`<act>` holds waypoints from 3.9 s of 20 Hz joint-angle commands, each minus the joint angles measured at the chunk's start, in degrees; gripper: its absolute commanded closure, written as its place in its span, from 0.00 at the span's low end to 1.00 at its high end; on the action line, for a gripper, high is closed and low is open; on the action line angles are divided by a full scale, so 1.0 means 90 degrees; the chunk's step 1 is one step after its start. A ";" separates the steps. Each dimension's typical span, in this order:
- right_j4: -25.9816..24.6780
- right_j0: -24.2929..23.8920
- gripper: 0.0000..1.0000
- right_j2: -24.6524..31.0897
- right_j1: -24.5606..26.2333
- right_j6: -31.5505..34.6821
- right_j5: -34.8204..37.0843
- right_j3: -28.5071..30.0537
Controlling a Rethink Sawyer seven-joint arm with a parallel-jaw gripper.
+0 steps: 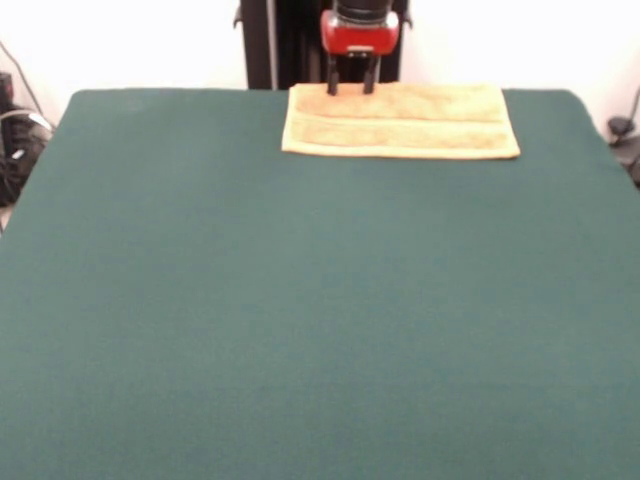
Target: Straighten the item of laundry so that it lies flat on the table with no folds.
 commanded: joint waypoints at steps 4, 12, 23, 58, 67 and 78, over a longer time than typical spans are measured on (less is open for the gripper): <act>-0.0133 -0.0056 0.00 0.1058 0.0336 0.0800 -0.0876 -0.1072; -0.0033 0.0060 1.00 0.0896 0.0518 0.0891 -0.1267 -0.1018; 0.0036 0.0279 1.00 0.0689 0.0599 0.0781 -0.1488 -0.1097; 0.0172 -0.0061 1.00 0.1064 -0.0077 0.0355 0.0865 -0.1760; -0.0181 -0.0714 1.00 0.1749 -0.0374 -0.0123 0.2128 -0.1908; -0.0637 -0.0861 1.00 0.2043 -0.0843 -0.0120 0.2890 -0.1935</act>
